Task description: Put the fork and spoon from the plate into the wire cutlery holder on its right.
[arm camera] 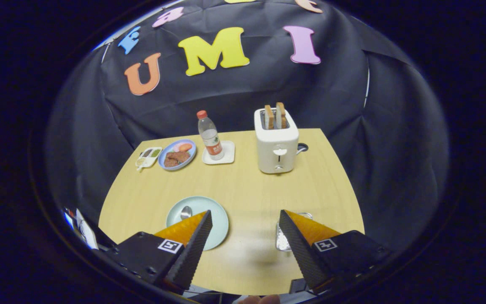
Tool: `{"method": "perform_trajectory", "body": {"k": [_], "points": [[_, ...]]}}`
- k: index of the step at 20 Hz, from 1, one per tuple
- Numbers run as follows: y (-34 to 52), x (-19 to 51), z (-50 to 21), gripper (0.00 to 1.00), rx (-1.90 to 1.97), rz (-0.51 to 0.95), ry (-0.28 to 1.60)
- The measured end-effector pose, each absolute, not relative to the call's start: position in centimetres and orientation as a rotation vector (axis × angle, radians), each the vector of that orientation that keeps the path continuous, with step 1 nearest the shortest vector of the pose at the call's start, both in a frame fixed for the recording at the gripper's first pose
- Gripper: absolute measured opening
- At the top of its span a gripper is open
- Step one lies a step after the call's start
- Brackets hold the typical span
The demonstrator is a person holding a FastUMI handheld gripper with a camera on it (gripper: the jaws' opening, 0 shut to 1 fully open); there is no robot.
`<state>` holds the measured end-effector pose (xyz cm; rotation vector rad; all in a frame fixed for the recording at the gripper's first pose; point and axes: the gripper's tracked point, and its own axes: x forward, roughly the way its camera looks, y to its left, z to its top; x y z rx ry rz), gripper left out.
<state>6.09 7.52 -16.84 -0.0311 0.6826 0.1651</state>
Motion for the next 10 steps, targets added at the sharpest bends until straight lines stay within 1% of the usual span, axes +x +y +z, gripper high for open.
{"method": "perform_trajectory", "body": {"k": [3,10], "points": [[11.6,5.4,-18.0,0.97,-0.029,0.187,0.653],[19.6,4.0,-24.4,0.97,-0.024,0.21,0.711]]}}
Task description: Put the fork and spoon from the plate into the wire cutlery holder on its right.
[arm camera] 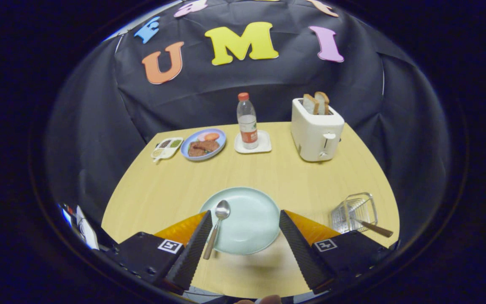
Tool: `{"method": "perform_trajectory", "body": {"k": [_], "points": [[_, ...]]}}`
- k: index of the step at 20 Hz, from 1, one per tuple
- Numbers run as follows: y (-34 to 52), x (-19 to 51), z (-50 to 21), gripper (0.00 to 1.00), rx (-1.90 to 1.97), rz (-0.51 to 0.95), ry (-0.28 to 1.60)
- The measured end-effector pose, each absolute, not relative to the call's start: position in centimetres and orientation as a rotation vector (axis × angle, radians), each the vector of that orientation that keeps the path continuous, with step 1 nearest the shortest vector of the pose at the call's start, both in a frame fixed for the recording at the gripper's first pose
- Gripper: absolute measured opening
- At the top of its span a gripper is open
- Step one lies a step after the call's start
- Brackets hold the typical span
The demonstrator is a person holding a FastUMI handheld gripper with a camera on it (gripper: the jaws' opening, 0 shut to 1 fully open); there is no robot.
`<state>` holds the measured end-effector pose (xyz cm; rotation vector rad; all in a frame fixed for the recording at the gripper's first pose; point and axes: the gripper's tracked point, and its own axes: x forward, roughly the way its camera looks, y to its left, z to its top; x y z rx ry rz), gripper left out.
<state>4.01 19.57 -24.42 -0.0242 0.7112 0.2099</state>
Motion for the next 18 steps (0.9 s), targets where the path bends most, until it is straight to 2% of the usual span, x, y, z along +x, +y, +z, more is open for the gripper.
{"method": "perform_trajectory", "body": {"k": [14,16,18], "points": [[25.0,5.7,-35.7,0.97,-0.058,0.149,0.859],[25.3,6.0,-36.6,0.92,-0.062,0.142,0.878],[25.4,6.0,-37.3,0.83,-0.064,0.139,0.896]]}}
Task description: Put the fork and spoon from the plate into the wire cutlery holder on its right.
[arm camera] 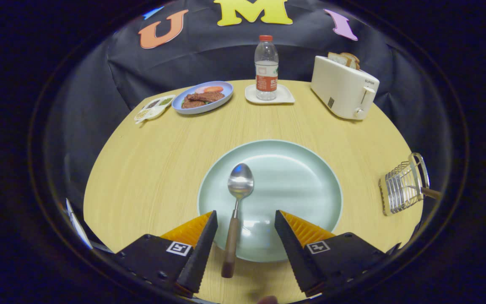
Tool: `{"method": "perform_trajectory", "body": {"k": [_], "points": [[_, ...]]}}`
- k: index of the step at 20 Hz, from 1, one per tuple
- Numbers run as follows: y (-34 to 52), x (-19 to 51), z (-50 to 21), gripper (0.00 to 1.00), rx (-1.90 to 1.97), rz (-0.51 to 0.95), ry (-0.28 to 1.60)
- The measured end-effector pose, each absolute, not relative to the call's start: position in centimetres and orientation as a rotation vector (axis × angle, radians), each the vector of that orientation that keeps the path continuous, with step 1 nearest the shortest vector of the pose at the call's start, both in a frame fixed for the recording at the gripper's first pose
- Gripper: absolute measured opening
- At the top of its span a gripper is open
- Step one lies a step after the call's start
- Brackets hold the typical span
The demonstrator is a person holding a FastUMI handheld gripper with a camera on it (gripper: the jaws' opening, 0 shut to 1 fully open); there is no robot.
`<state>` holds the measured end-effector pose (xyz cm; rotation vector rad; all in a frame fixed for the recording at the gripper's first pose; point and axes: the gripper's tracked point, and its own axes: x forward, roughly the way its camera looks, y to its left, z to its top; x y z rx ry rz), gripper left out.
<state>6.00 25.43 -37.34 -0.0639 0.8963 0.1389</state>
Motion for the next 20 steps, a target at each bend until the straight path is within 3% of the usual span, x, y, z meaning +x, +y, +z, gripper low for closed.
{"method": "perform_trajectory", "body": {"k": [4,8,9,11,14,20], "points": [[26.0,5.6,-38.5,0.69,-0.065,0.144,0.934],[26.2,5.7,-39.3,0.4,-0.074,0.126,0.957],[26.2,5.7,-39.6,0.26,-0.073,0.117,0.967],[26.3,5.6,-39.8,0.1,-0.068,0.097,0.986],[26.2,5.5,-39.5,0.01,-0.067,0.099,1.012],[25.1,5.2,-37.6,0.01,-0.011,0.081,1.058]]}}
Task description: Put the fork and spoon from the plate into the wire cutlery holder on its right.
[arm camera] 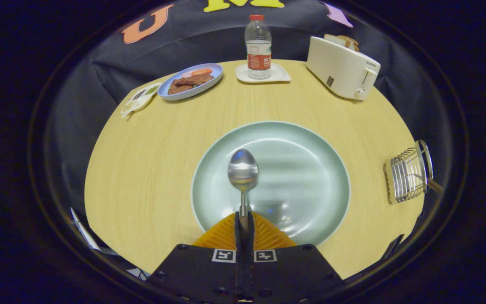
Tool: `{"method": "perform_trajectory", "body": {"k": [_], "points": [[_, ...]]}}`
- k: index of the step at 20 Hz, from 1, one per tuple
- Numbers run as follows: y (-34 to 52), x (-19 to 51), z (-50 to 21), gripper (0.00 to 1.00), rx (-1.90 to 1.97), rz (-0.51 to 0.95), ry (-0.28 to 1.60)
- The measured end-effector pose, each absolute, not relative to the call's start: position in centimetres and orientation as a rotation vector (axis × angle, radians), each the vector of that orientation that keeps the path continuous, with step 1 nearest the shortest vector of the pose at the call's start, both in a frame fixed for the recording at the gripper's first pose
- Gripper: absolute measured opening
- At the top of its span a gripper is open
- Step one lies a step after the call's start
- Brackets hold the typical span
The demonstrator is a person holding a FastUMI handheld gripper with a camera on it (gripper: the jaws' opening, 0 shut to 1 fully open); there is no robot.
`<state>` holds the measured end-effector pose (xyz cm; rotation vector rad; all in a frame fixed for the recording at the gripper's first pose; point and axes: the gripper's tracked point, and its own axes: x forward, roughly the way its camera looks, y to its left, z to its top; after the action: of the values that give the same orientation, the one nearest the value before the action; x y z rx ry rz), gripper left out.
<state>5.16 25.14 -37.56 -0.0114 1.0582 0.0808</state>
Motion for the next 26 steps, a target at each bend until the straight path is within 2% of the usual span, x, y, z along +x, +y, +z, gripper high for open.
{"method": "perform_trajectory", "body": {"k": [5,12,21,26], "points": [[22.8,3.7,-34.2,0.01,0.009,0.109,1.111],[16.3,2.6,-27.9,0.01,0.017,0.126,1.066],[3.0,3.1,-23.0,0.01,0.053,0.055,1.072],[-2.7,3.1,-22.9,0.01,0.092,0.02,1.13]]}}
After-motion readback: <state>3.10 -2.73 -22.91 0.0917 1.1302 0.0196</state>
